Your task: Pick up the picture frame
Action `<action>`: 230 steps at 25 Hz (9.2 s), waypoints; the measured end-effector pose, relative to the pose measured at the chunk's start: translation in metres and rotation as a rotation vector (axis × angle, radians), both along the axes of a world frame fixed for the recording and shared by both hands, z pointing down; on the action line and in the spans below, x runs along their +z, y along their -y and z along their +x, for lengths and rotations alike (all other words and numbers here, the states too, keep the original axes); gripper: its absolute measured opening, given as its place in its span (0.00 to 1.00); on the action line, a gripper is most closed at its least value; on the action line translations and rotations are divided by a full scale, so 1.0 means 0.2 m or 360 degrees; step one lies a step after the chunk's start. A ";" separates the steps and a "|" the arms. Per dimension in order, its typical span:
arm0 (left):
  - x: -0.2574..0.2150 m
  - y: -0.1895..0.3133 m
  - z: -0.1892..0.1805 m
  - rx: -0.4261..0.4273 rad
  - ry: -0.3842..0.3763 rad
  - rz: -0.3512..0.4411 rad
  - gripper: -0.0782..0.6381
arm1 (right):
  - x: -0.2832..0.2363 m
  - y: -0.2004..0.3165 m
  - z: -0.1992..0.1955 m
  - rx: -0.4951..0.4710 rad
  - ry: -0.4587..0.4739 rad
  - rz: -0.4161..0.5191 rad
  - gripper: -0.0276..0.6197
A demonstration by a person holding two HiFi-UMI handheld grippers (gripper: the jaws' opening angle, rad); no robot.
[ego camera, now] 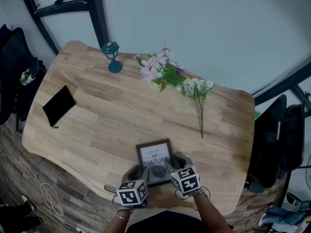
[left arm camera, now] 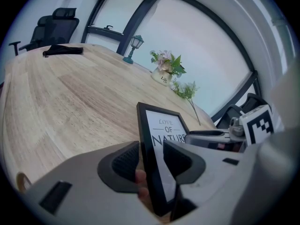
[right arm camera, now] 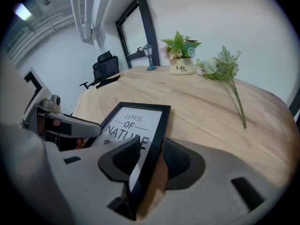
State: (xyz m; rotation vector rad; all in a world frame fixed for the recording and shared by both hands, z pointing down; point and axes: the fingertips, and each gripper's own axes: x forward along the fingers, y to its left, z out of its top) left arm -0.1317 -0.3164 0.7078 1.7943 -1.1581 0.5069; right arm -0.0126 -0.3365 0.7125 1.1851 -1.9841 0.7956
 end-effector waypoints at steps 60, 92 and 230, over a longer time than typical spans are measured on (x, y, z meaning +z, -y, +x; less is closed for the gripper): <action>-0.29 -0.04 -0.04 -0.0123 0.0249 0.0162 0.20 | -0.31 -0.01 0.02 0.0130 0.0199 0.0299 0.16; -0.71 -0.32 0.10 -0.0115 0.0247 0.0466 0.20 | -0.73 -0.29 0.17 0.0115 0.0304 0.0582 0.16; -1.48 -0.64 0.23 -0.0068 0.0139 0.0919 0.20 | -1.60 -0.64 0.28 0.0044 0.0262 0.1206 0.16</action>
